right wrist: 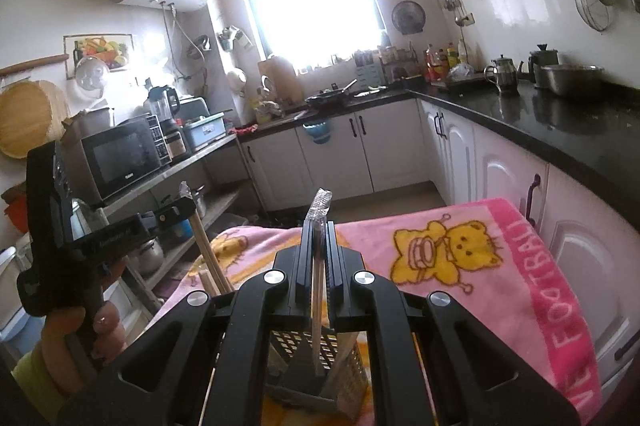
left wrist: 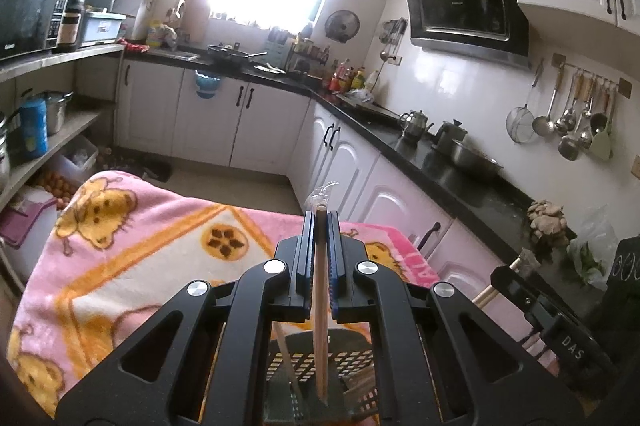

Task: Organize utensils
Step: 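Lower the chopsticks into the caddy with both tools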

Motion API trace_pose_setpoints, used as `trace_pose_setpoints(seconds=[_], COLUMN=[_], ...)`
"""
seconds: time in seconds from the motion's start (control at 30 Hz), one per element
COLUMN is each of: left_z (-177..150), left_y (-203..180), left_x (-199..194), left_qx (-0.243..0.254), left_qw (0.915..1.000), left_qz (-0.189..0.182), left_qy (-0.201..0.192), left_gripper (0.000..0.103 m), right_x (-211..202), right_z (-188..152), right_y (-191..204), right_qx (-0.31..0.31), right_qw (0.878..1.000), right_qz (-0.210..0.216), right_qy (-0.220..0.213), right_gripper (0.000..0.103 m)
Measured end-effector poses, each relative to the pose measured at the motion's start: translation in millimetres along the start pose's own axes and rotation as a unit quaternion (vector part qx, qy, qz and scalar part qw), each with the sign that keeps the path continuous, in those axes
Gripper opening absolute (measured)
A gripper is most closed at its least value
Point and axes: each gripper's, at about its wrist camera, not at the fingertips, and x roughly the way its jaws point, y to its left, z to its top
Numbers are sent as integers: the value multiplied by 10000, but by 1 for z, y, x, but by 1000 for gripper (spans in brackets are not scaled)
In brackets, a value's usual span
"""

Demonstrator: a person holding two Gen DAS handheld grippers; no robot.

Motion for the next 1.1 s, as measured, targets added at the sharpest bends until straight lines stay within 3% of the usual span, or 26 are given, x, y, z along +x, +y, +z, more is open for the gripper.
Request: trace_pose_setpoints(seconds=[0.47,1.1], left_z=[-25,-62], left_y=[-1,6], left_x=[14,25], left_qx=[81,178], left_qw=[9999,9996], left_qz=[21,116], left_qy=[-111,196], left_gripper=[1,1], right_x=[20,39], right_z=[-20,-48], right_y=[1,-1], right_qx=[-49,28], right_qw=[9998,9987], right_qz=[-2,-11], right_qy=[209,508], right_gripper=[6,6])
